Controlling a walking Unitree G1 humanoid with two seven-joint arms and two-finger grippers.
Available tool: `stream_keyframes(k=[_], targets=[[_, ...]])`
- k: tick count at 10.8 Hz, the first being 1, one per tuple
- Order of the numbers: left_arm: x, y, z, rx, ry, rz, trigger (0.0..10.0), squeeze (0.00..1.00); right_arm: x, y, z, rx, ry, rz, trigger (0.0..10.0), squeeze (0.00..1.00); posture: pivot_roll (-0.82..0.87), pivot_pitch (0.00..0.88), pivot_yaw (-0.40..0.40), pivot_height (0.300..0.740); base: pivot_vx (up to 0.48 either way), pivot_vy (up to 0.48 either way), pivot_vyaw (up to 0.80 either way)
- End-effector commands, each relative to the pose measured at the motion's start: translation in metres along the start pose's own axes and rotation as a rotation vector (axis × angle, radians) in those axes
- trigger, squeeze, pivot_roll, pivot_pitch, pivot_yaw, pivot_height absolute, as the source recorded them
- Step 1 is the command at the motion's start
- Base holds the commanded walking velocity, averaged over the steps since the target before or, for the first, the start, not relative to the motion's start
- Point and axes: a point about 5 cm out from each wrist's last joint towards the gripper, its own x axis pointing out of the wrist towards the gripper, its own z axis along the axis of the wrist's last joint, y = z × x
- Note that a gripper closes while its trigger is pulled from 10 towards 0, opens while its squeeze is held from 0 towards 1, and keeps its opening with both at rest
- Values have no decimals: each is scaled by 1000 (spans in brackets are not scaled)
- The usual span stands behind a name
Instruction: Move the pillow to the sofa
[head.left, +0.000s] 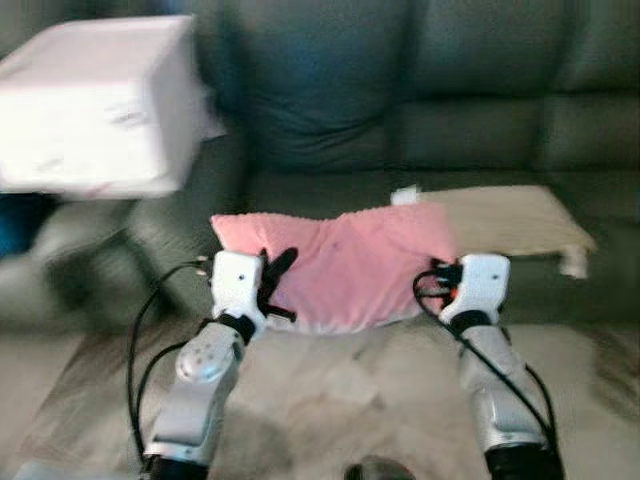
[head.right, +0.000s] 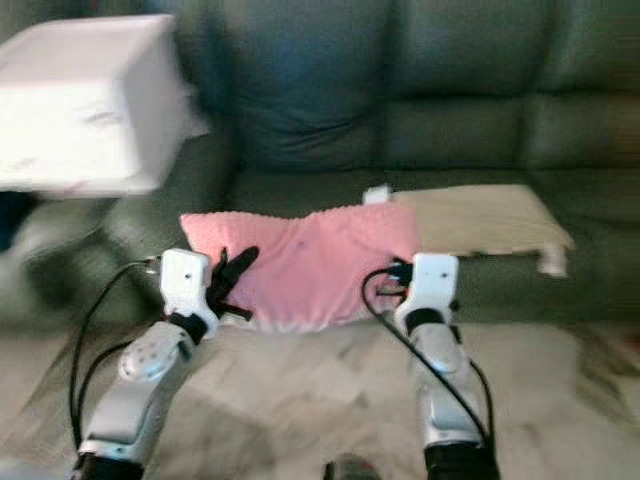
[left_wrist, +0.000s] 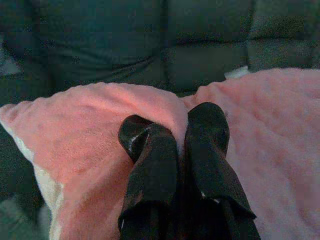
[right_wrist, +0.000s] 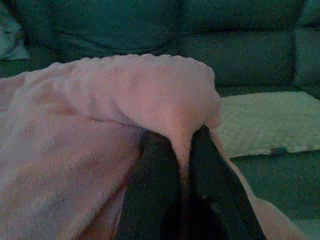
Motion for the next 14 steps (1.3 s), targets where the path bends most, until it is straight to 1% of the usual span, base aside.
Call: stream_keyframes(k=[1,3,4,7,9,10,14], targets=[[3,-8,7,-4,-33,-48,10000,0,1,-4,9,-7,-33,-12,10000,0,-47,0,3,740,398,0,-800],[4,-8,7,-6,-33,-50,10000,0,1,-5,10,-5,-33,-13,10000,0,-52,0,2,740,409,0,-675],[4,-9,7,-8,-31,-51,10000,0,1,-5,11,-3,-37,-9,10000,0,-55,0,4,740,409,0,0],[4,-9,7,-9,-30,-46,10000,0,-1,0,11,-14,-45,27,10000,0,-55,0,3,740,407,0,0],[5,-7,4,-2,-14,-8,10000,0,-1,-1,11,-7,-43,24,10000,0,-54,0,4,740,0,0,0],[5,-7,5,-16,-16,-16,10000,0,-1,-2,11,-2,-42,22,10000,0,-53,0,3,740,0,0,0],[6,-8,5,-25,-15,-24,10000,0,0,0,11,3,-41,32,10000,0,-50,0,1,740,0,442,0]])
